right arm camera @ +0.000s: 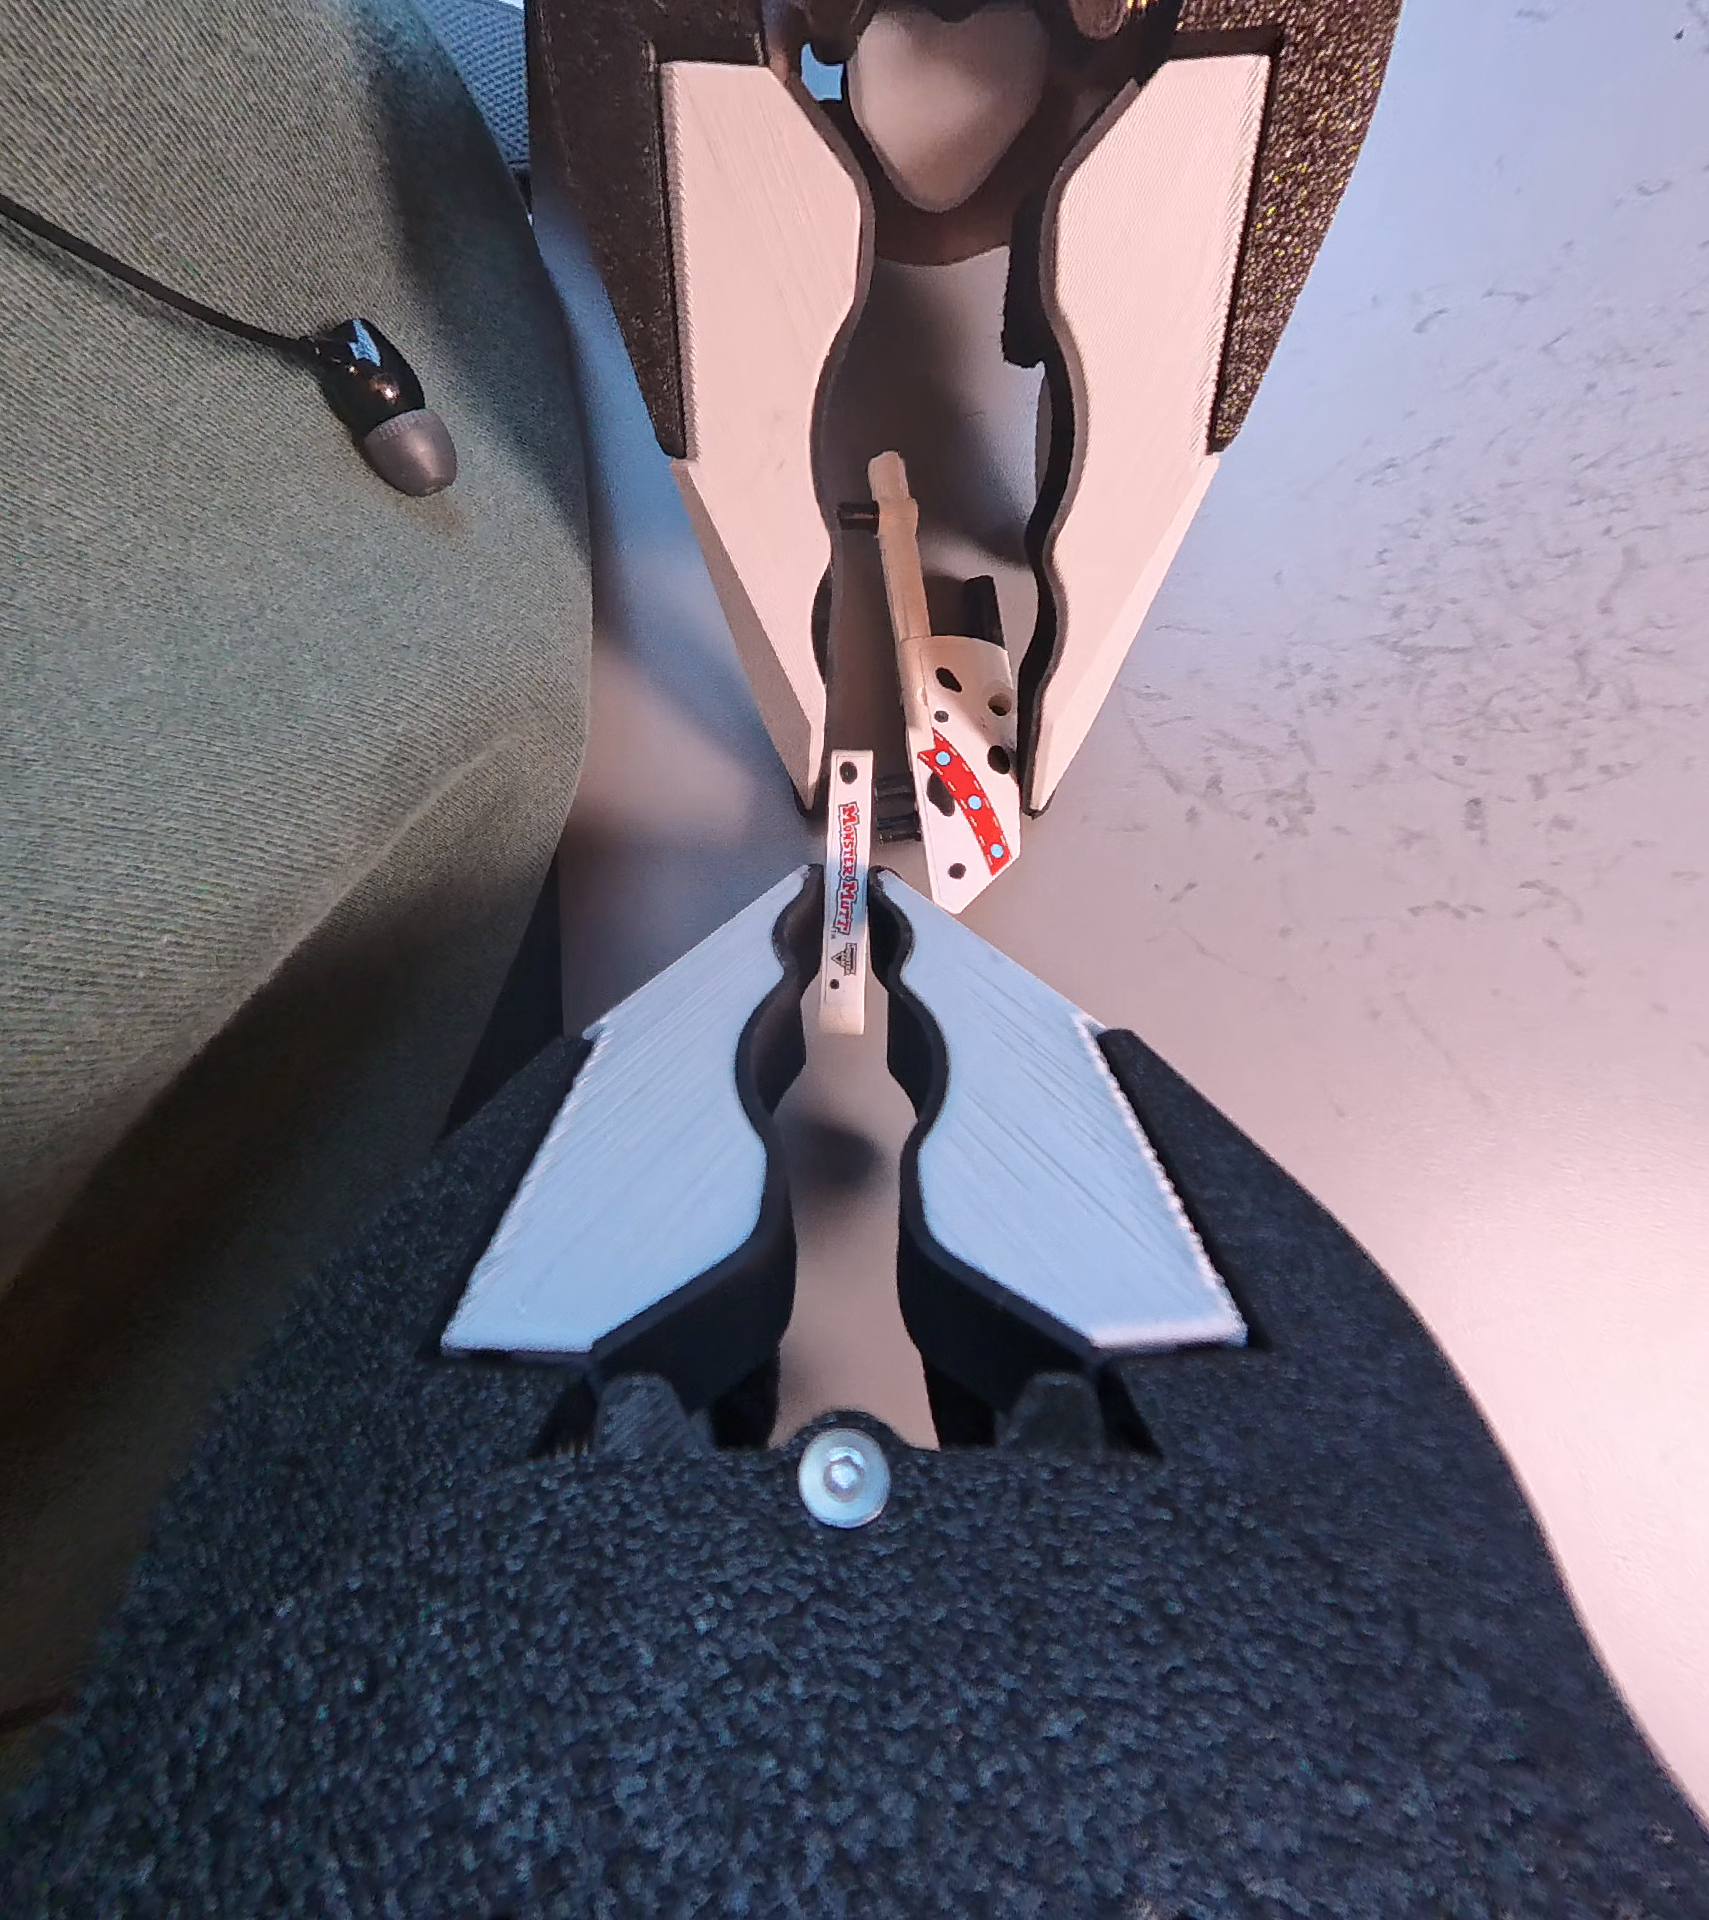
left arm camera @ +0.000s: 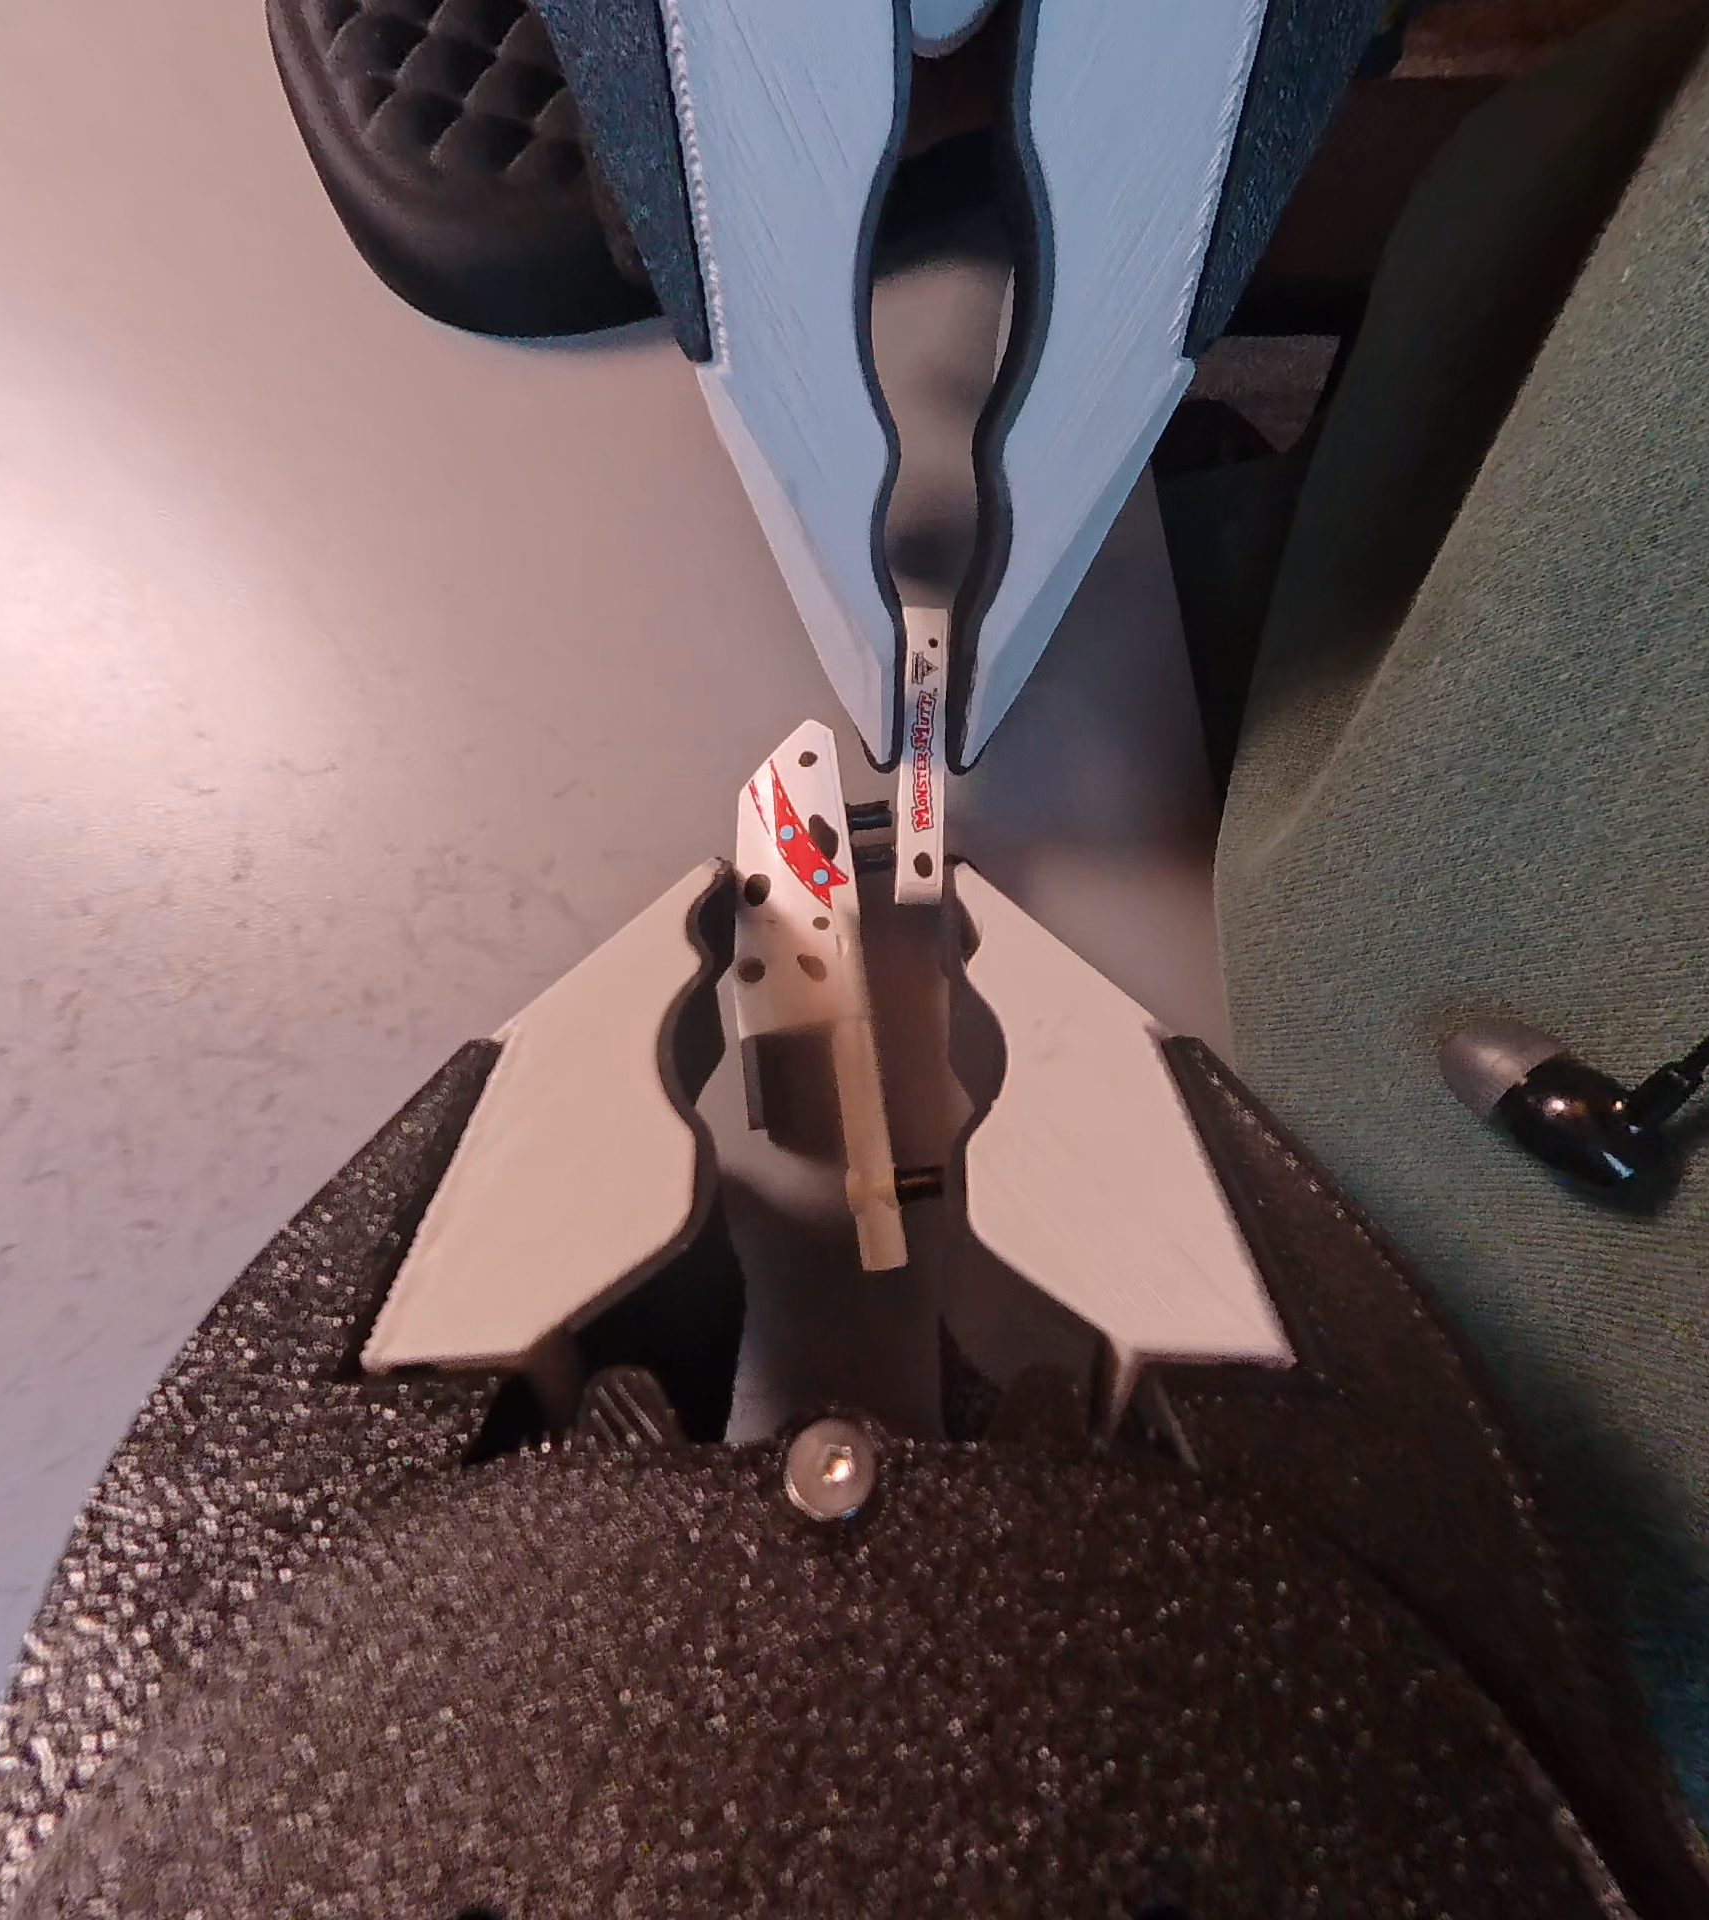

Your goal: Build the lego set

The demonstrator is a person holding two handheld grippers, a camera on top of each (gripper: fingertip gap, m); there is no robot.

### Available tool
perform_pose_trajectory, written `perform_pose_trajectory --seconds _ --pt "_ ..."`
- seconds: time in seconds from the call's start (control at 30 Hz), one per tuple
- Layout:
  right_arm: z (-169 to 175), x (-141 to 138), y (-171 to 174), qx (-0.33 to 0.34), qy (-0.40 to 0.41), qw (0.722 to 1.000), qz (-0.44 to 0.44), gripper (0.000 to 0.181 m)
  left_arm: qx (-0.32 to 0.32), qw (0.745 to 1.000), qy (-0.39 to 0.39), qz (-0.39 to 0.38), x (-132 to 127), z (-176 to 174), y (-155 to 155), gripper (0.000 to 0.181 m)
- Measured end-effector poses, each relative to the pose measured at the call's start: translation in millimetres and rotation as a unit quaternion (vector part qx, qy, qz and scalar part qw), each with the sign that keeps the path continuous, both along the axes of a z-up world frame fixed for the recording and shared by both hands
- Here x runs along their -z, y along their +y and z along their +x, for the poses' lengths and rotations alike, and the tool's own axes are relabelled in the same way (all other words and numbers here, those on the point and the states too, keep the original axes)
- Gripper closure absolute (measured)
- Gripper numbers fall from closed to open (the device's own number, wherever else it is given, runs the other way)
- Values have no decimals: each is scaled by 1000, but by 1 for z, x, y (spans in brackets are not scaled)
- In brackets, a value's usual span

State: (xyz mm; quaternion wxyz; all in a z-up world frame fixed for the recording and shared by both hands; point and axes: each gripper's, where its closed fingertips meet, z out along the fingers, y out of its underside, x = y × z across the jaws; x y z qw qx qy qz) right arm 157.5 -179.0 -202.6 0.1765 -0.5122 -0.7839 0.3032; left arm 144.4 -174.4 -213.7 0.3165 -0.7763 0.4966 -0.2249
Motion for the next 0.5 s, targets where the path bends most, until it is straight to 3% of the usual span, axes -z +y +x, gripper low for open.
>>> perform_pose_trajectory --seconds 0.5 --pt "3 -1 -2 -28 0 1000 -14 174 31 999 -3 10 0 1 -3 144"
